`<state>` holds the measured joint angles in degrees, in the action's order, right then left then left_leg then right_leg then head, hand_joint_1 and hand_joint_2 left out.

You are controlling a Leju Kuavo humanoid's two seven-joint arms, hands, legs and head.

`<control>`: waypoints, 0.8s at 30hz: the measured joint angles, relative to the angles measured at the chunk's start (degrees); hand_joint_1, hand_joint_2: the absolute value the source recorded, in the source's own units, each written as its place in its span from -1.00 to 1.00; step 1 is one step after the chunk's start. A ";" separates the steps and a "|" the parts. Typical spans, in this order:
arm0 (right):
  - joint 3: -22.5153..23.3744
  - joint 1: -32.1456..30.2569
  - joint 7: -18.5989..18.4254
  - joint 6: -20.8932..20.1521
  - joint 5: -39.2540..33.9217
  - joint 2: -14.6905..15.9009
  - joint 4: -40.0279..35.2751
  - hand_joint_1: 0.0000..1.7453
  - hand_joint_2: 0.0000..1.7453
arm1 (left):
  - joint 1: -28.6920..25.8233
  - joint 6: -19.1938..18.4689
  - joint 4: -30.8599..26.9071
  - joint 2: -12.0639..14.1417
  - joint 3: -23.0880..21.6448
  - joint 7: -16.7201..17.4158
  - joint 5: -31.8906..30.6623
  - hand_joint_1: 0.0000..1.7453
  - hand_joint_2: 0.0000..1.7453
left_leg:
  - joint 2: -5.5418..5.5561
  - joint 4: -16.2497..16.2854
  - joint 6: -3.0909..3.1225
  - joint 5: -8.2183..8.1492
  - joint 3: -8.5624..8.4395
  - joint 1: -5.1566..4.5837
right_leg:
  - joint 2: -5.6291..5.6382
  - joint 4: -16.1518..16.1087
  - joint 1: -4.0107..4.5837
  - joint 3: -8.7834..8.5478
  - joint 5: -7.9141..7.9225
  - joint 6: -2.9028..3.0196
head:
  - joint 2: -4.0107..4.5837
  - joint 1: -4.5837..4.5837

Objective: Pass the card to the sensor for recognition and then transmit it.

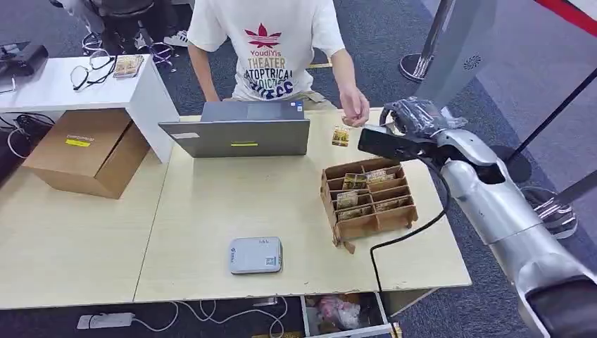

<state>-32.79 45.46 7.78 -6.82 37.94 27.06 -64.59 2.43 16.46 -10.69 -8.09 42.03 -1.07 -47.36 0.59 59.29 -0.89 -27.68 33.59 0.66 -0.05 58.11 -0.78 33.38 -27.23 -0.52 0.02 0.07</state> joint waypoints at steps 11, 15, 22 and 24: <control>-0.70 3.58 -1.16 0.94 1.20 -5.94 5.70 0.88 1.00 | 0.04 -0.09 0.00 -0.02 -0.02 -0.02 -1.44 -1.00 -1.00 | 0.01 0.00 0.03 0.03 0.00 0.00 | -0.02 0.00 0.00 -0.01 0.00 0.00 | 0.00 0.00; -0.70 4.38 -1.16 1.20 1.48 -7.17 7.56 0.88 1.00 | 0.05 -0.09 0.00 -0.02 -0.04 0.00 -1.59 -1.00 -1.00 | 0.01 0.00 0.03 0.03 0.00 0.00 | -0.01 0.00 0.00 -0.01 0.00 0.00 | 0.00 0.00; -0.70 4.93 -1.07 1.51 1.66 -8.87 10.03 0.92 1.00 | 0.05 -0.09 0.00 -0.02 -0.07 0.26 -1.90 -1.00 -1.00 | 0.01 0.00 0.03 0.03 0.00 0.00 | -0.02 0.00 0.00 0.00 0.00 0.00 | 0.00 0.02; -0.70 5.10 -0.98 1.70 1.68 -9.18 10.75 0.92 1.00 | 0.05 -0.09 0.00 -0.02 -0.07 0.37 -1.92 -1.00 -1.00 | 0.01 0.00 0.03 0.03 0.00 0.00 | -0.01 0.00 0.00 0.00 0.00 0.00 | 0.00 0.02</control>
<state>-33.48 50.56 6.80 -5.11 39.63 17.88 -53.83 2.49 16.37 -10.69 -8.11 41.97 -0.70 -49.29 0.60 59.29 -0.86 -27.65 33.59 0.66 -0.06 58.11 -0.78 33.37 -27.23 -0.52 0.02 0.09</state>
